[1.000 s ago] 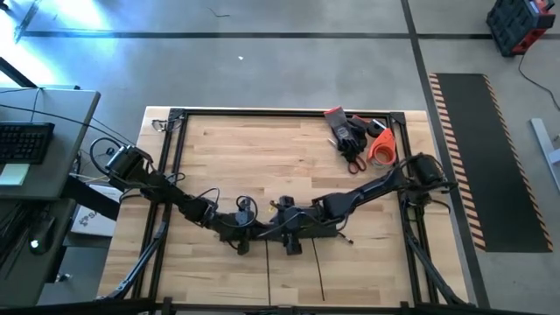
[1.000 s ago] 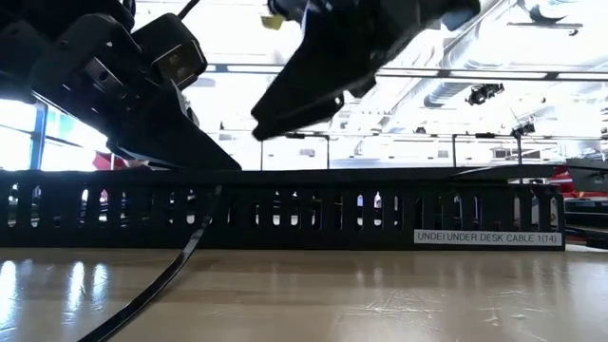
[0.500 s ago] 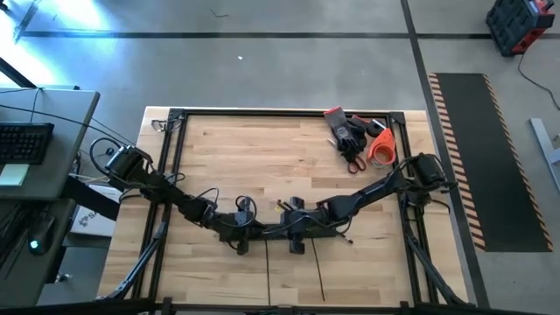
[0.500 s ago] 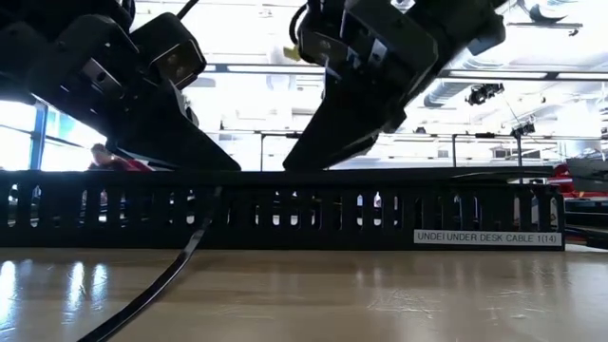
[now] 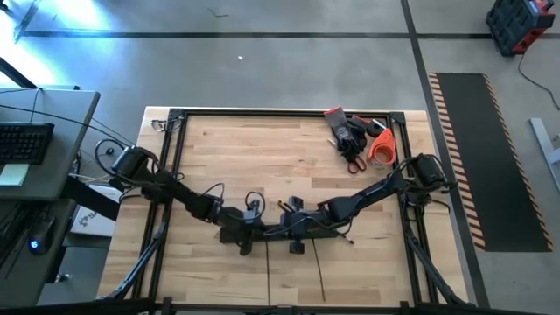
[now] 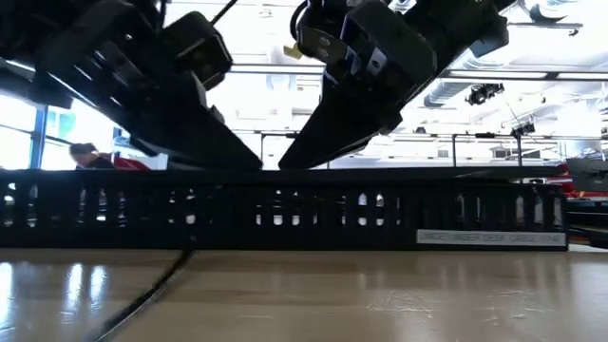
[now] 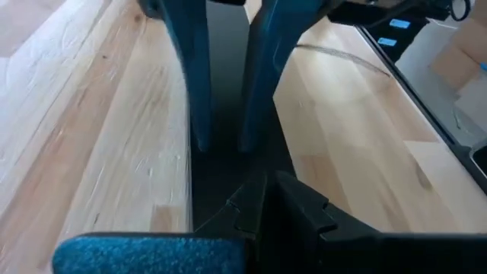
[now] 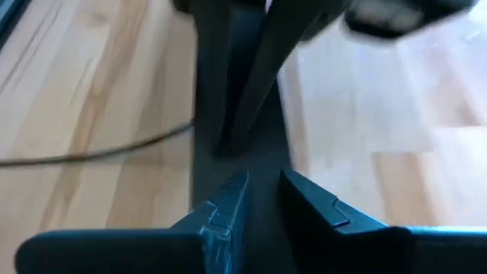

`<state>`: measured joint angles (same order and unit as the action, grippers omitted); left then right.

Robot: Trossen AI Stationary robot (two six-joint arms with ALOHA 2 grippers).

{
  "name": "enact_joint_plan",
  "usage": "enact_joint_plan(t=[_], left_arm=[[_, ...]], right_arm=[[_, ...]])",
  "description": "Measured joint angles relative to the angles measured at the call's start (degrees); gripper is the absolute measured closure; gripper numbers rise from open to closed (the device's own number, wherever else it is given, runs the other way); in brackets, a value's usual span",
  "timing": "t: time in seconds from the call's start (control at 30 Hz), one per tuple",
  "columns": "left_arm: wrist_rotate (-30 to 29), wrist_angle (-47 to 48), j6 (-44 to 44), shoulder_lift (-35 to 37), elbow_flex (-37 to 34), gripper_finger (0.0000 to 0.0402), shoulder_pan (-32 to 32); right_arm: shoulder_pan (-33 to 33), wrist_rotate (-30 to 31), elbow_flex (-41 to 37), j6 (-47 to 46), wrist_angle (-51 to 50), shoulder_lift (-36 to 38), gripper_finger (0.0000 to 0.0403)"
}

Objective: Ziptie cables
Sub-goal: Close the black cable duct

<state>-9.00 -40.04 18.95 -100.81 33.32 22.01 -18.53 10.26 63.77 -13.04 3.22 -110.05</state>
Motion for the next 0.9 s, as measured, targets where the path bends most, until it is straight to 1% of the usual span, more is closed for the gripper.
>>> enact_joint_plan(t=[0.07, 0.17, 0.27, 0.43, 0.53, 0.6, 0.67, 0.77, 0.83, 0.9], left_arm=[[0.51, 0.57, 0.01, -1.62, 0.77, 0.0388, -0.78], [3.03, 0.91, 1.56, -3.62, 0.86, 0.0388, -1.92], [4.36, -0.08, 2.28, -4.74, 0.85, 0.0388, -2.49], [4.79, -0.10, 2.24, -4.57, 0.81, 0.0388, -2.50], [5.24, -0.28, 1.93, -4.44, 0.74, 0.0388, -2.50], [5.46, -0.28, 1.93, -4.43, 0.74, 0.0388, -2.50], [5.52, -0.34, 1.93, -4.42, 0.72, 0.0388, -2.50], [5.53, -0.38, 1.93, -4.42, 0.72, 0.0388, -2.50], [5.63, -0.46, 1.94, -4.42, 0.69, 0.0388, -2.50], [5.67, -0.47, 1.93, -4.42, 0.68, 0.0388, -2.50]], right_arm=[[-0.60, 2.03, 0.01, 1.34, -0.18, 1.16, 0.0341], [-2.17, 5.67, 0.20, 3.04, -2.00, 4.30, 0.0341], [-3.61, 8.90, 0.20, 3.54, -8.01, 8.51, 0.0341], [-5.11, 8.13, 0.26, -0.19, -22.97, 14.76, 0.0339], [-5.33, 7.92, 0.27, -2.93, -31.24, 16.96, 0.0322], [-5.28, 7.74, 0.26, -5.09, -35.14, 17.63, 0.0297], [-5.09, 6.63, -0.07, -6.44, -36.42, 17.59, 0.0261], [-5.08, 2.70, -2.14, -5.46, -33.06, 16.64, 0.0195], [-5.11, -1.22, -4.47, -3.47, -29.53, 15.65, 0.0147], [-4.92, -3.03, -6.10, -2.54, -27.91, 14.75, 0.0101]])
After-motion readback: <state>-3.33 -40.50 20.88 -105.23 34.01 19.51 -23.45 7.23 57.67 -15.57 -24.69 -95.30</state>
